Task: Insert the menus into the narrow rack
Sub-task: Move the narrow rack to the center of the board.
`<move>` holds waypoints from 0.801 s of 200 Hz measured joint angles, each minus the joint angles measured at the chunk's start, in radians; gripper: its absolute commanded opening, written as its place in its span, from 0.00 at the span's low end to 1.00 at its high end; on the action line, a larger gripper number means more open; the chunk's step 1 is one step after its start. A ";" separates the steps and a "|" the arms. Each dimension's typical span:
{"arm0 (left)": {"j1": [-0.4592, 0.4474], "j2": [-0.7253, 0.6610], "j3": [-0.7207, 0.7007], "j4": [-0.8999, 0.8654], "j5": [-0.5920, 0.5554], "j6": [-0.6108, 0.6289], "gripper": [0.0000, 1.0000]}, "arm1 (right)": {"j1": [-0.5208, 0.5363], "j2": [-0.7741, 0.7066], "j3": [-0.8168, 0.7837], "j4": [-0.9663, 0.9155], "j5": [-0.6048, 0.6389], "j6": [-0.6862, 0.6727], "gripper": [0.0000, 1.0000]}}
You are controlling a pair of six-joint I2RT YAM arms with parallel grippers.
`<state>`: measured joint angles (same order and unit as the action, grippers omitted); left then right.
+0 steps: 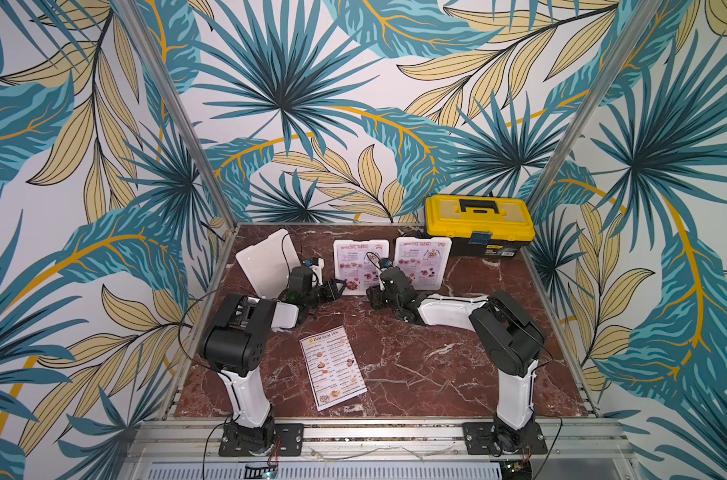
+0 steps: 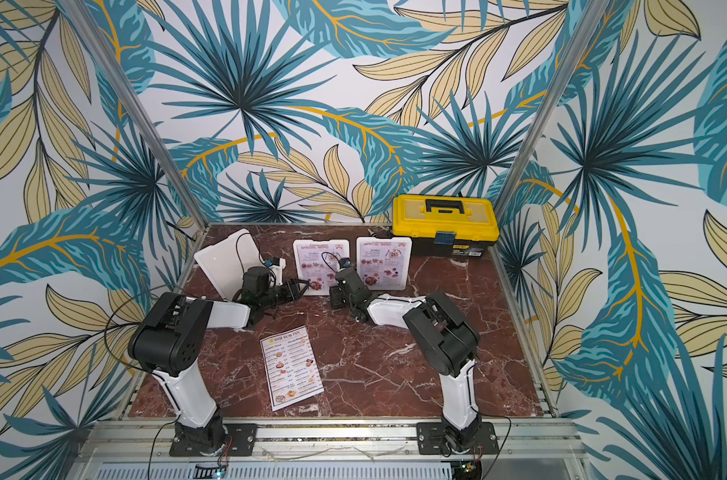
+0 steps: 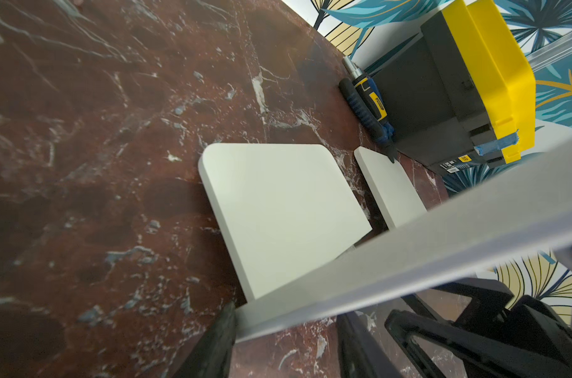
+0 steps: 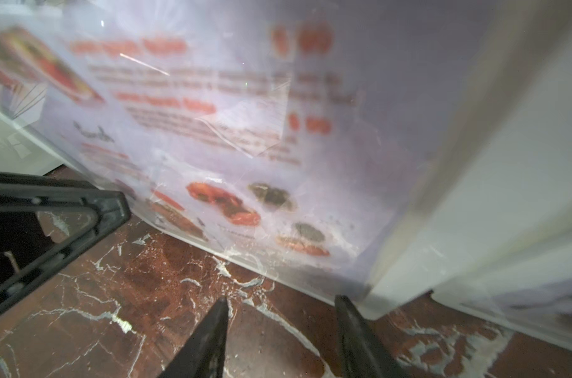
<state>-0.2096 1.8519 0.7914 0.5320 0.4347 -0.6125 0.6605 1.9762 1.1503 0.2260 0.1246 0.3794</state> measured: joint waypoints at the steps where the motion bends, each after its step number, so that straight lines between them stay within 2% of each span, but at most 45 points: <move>1: 0.000 0.002 0.002 0.000 0.000 -0.001 0.49 | 0.000 0.000 0.001 0.000 0.000 0.000 0.53; 65: 0.034 0.077 0.077 0.001 0.004 -0.032 0.49 | -0.027 0.069 0.073 0.000 -0.019 0.022 0.53; 116: 0.040 0.085 0.085 0.001 0.015 -0.034 0.49 | -0.043 0.093 0.111 -0.019 -0.038 0.029 0.53; 142: 0.040 0.055 0.074 0.000 0.019 -0.030 0.50 | -0.043 0.090 0.116 -0.023 -0.055 0.028 0.54; 160: 0.041 -0.024 0.032 -0.001 0.019 -0.023 0.50 | -0.042 0.068 0.097 -0.019 -0.066 0.023 0.57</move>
<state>-0.1688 1.8278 0.8238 0.5312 0.4534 -0.6350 0.6182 2.0445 1.2469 0.2073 0.0582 0.4026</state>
